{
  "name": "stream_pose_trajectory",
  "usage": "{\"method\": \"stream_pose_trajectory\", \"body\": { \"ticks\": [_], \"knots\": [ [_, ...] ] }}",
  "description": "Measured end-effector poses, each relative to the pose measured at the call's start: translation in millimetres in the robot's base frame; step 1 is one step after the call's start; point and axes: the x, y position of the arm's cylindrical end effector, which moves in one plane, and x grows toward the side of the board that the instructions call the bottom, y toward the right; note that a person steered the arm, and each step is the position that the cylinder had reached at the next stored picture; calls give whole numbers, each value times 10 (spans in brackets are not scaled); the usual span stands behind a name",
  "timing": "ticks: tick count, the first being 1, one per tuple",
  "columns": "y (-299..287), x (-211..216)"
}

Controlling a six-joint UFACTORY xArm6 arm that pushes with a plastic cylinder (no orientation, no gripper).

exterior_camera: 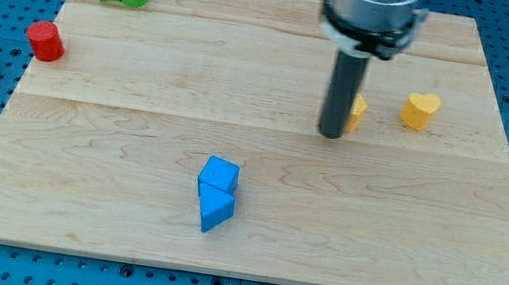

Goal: Move the blue cube towards the left yellow hexagon

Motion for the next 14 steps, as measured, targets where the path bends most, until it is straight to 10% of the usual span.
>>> {"method": "stream_pose_trajectory", "body": {
  "ticks": [2,4,6,11,14],
  "knots": [
    [746,388],
    [-1050,1541],
    [-1748,958],
    [-359,721],
    [-567,460]
  ]
}}
